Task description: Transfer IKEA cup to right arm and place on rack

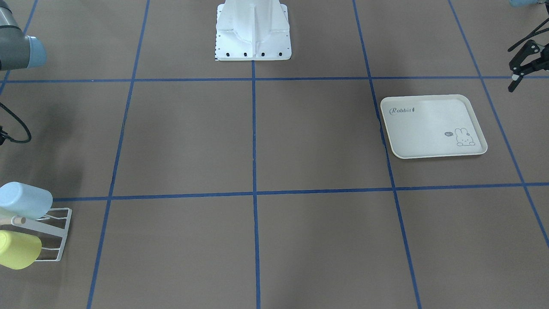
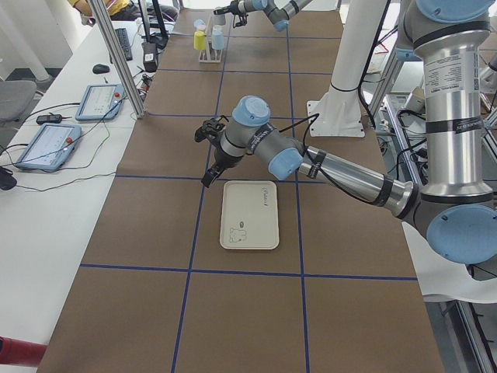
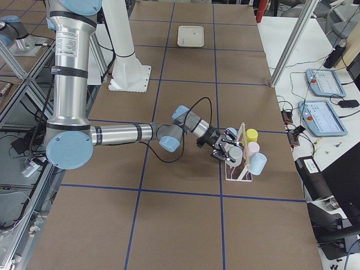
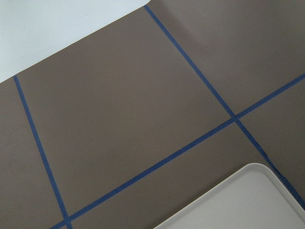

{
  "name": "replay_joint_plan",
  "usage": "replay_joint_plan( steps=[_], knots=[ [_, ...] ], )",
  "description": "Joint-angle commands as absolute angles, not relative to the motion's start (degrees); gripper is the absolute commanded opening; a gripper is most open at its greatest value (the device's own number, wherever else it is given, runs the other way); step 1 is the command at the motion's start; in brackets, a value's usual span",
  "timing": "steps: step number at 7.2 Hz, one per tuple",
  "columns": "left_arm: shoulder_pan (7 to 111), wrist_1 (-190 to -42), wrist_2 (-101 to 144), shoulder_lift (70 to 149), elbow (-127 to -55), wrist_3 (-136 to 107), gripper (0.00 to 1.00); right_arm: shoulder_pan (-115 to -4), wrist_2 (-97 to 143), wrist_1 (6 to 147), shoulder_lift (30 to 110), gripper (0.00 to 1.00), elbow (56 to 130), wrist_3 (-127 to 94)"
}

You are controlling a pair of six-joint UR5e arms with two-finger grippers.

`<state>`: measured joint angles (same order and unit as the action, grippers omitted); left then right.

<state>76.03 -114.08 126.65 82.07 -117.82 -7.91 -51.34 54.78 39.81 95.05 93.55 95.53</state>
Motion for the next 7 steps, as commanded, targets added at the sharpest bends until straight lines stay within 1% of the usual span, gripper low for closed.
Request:
replay_joint_plan(
  steps=[1,2,3,5,6,7],
  knots=[
    [76.0,-114.1,126.7,82.1,-117.7,-7.9,1.00,-50.5,53.7,39.8,94.7,0.82,93.3,95.7],
    [76.0,-114.1,126.7,82.1,-117.8,-7.9,1.00,-50.1,52.4,39.8,94.7,0.95,92.6,95.7],
    [76.0,-114.1,126.7,82.1,-117.8,-7.9,1.00,-49.8,51.9,39.7,94.3,0.99,92.4,95.7],
    [76.0,-114.1,126.7,82.1,-117.9,-7.9,1.00,-49.9,51.4,39.6,93.6,0.99,92.4,95.0],
    [76.0,-114.1,126.6,82.1,-118.0,-7.9,1.00,-50.0,50.9,39.9,90.7,0.99,92.1,92.4],
    [76.1,-114.1,126.6,82.0,-118.1,-7.9,1.00,-50.3,51.0,39.9,90.7,0.99,92.2,86.0]
  ],
)
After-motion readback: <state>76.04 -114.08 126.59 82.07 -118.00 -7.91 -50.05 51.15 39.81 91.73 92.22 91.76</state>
